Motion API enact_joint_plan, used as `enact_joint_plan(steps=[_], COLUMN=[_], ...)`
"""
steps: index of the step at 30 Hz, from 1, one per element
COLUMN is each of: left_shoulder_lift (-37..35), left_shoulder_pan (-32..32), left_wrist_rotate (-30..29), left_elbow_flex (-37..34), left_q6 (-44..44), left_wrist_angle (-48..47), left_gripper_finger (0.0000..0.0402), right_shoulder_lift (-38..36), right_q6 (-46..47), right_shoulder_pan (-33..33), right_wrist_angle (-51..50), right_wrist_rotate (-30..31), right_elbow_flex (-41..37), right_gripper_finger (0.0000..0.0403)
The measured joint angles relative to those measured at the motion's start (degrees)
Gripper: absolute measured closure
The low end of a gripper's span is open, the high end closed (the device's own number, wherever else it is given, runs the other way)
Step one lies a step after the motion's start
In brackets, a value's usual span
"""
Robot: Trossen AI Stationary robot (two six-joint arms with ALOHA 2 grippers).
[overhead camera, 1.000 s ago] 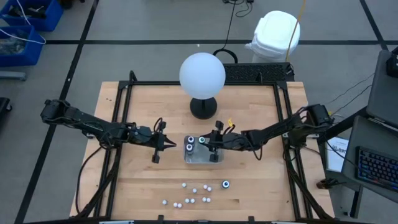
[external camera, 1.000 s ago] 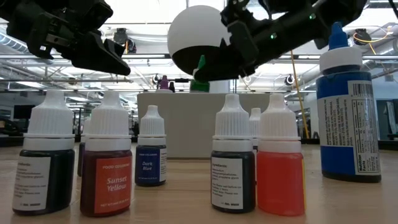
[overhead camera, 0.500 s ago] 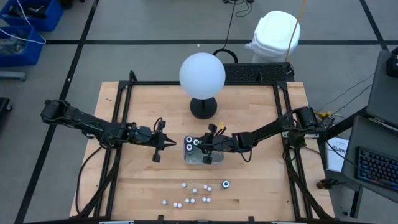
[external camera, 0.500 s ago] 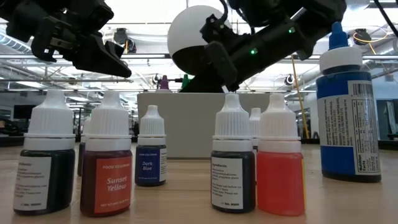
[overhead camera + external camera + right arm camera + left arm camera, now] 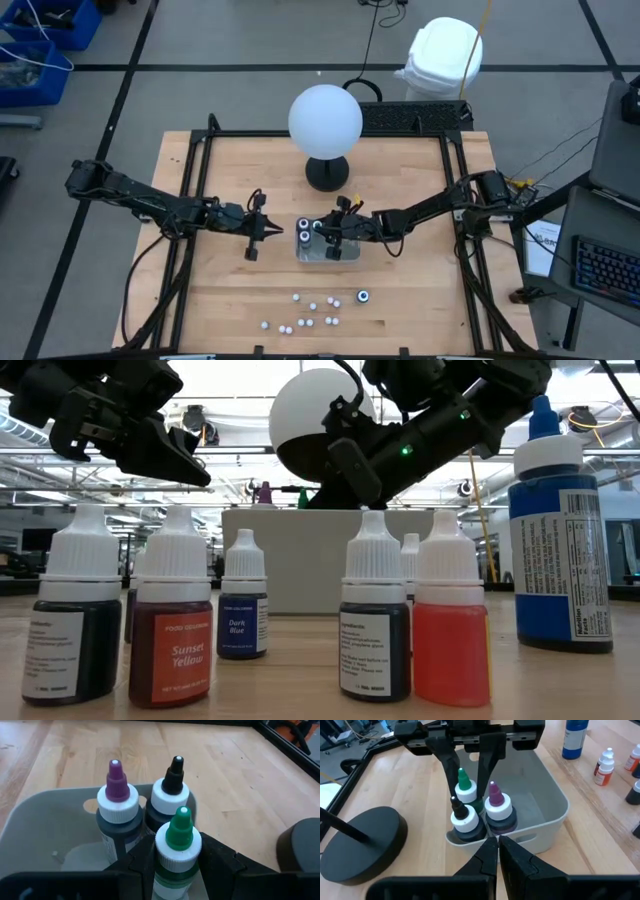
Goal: Pick & Place food coloring
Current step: Put the large green food coloring bottle into the gray bin
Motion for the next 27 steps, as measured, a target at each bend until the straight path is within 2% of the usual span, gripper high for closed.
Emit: enact_joint_plan(steps=[9,27], left_shoulder_lift=[0.00,0.00], left_shoulder_pan=[0.00,0.00], left_wrist_rotate=[-0.02,-0.02], left_elbow_flex=[0.00,0.00], left_q6=[0.48,0.50], left_wrist_angle=[0.08,0.13], left_gripper_finger=[0.0376,0.0376], right_shoulder_lift=[-0.09,0.09], right_q6=[0.74,1.21], right_shoulder_pan=[-0.09,-0.66], right_wrist_angle=[0.13,1.15], right_wrist_rotate=[0.34,0.30], right_elbow_flex=[-0.55,-0.72], right_gripper_finger=[0.0276,0.0187])
